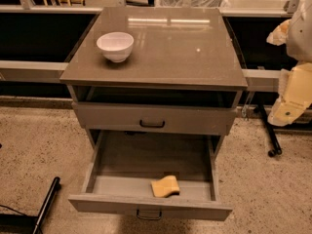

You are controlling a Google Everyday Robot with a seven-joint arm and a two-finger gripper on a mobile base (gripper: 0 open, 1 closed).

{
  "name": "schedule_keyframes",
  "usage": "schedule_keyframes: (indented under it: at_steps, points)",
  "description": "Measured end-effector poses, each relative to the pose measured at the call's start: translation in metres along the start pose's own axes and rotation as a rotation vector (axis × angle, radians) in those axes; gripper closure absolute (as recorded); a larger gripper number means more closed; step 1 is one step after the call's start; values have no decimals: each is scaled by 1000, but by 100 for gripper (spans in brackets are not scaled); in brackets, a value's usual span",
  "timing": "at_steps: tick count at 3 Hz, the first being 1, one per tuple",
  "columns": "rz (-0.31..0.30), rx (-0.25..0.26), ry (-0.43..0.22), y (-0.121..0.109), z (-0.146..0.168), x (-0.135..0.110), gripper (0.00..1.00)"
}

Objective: Pick sponge from middle drawer and place on counter

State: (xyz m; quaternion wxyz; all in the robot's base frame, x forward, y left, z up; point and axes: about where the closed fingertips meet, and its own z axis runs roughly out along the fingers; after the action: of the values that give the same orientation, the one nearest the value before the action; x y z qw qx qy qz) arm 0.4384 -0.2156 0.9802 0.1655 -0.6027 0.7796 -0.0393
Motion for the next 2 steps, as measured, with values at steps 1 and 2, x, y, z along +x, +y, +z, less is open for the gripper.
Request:
schedule_keyframes:
  at_steps: [1, 2]
  points:
    - [0, 0, 0, 0, 0, 0, 0]
    - [-28, -48, 22, 11, 43, 9, 0]
